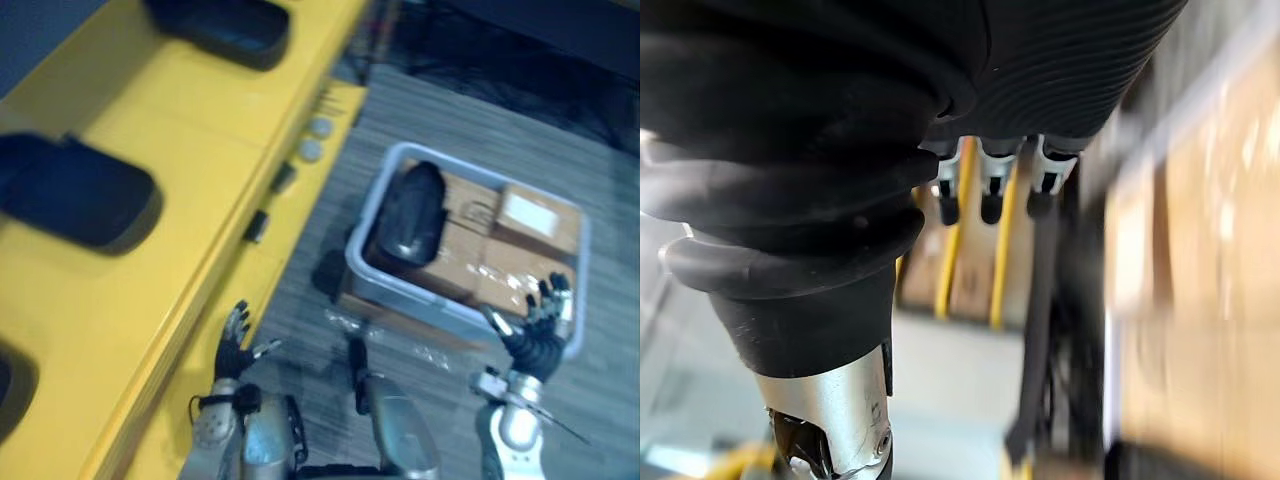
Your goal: Walk over and take plastic housings, then place them on the shelf
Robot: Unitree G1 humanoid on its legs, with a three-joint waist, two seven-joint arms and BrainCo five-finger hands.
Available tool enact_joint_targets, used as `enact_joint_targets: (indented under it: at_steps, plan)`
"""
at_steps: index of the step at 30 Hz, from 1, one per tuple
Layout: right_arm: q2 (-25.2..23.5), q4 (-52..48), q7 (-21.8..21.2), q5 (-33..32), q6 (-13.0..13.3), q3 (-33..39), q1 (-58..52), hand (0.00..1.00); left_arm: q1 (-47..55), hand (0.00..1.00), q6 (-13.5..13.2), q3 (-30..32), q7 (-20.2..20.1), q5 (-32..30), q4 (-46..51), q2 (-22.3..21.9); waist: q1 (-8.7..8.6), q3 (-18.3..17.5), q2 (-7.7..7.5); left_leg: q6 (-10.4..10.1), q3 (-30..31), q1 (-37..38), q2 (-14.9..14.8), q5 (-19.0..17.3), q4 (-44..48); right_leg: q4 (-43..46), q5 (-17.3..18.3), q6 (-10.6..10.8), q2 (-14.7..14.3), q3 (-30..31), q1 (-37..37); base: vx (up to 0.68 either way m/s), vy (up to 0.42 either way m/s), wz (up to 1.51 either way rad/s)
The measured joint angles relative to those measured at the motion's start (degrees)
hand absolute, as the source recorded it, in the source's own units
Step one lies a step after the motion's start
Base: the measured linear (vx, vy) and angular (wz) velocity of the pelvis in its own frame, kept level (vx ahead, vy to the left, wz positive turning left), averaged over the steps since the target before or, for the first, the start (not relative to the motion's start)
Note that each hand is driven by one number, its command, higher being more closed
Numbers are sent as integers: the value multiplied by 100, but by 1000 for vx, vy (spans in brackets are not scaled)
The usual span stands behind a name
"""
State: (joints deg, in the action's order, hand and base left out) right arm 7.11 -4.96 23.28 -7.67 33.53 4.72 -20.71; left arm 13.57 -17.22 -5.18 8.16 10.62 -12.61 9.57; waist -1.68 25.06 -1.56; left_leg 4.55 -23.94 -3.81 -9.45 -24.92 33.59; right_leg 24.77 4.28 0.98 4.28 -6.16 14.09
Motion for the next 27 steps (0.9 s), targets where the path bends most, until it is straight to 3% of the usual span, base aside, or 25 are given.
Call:
enact_joint_targets:
  at_steps: [1, 4, 5, 6, 7, 10, 13, 17, 23, 27]
  plan:
    - [-49, -58, -35, 6, -4, 13, -55, 0, 18, 0, 65, 77, -61, 34, -2, 56, -2, -67, -116, -18, -194, 12, -9, 130, -159, 145, 222, 13, 181, -117, -73, -71, -66, -83]
    - [-52, -142, -38, 70, -63, 79, -19, 0, 165, 0, 115, 265, -221, 38, -26, 100, 1, -165, -252, -128, -493, -15, -124, 229, -173, 249, 346, 4, 404, -236, -353, -66, -159, -70]
    - [-47, -165, 36, 72, -138, 101, -28, 0, 215, 0, 118, 292, -239, 65, -33, 132, 8, -216, -326, -157, -444, -87, -52, 233, -78, -53, 325, 350, 398, -249, -433, -54, -122, -52]
    - [-24, -162, 109, 62, -242, 145, -29, 0, 231, 0, 127, 292, -243, 83, -64, 78, 61, -253, -270, -213, -118, -225, -5, 261, -70, -325, 283, 518, 313, -202, -447, -82, -145, -65]
    - [-26, -106, 217, 36, -391, 209, -55, 0, 247, 0, 128, 237, -256, 85, -125, -9, 70, -328, -123, -303, 272, -411, -1, 311, -133, -682, 119, 462, 183, -163, -424, -71, -111, -63]
    - [-49, 100, 355, -201, -742, 375, -136, 0, 236, 0, 123, 196, -267, 174, -240, -121, -46, -357, -66, -481, 298, -433, 2, 422, -415, -1207, -178, 404, 46, -101, -448, -38, -72, -34]
    - [-48, 655, 131, -614, -851, 613, -210, 0, 145, 0, 103, 178, -230, 598, -397, -128, -137, -348, -49, -476, 260, -434, 33, 654, -618, -1632, -492, 420, 13, -87, -537, 18, -34, -13]
    - [82, 1677, -321, -864, -864, 798, 547, 0, -166, 0, 105, 137, -153, 1171, -937, -267, -114, -181, 132, -380, 434, -362, 158, 856, -768, -1953, -773, 418, -6, -14, -741, 39, -18, -9]
    - [897, 2815, -855, -1475, -1322, 745, 2430, 0, -207, 0, 294, 114, -157, 1129, -1969, -360, 223, 21, 277, -393, 869, -242, 473, 1177, -1258, -2370, -965, 364, 167, -215, -970, -79, -3, 21]
    - [2004, 3909, -1130, -1716, -1904, 567, 4428, 0, -192, 0, 286, 275, -227, 1128, -2455, -364, 494, 127, 448, -375, 1235, -558, 681, 1379, -1383, -2435, -1025, 388, 328, -557, -800, -161, 3, 46]
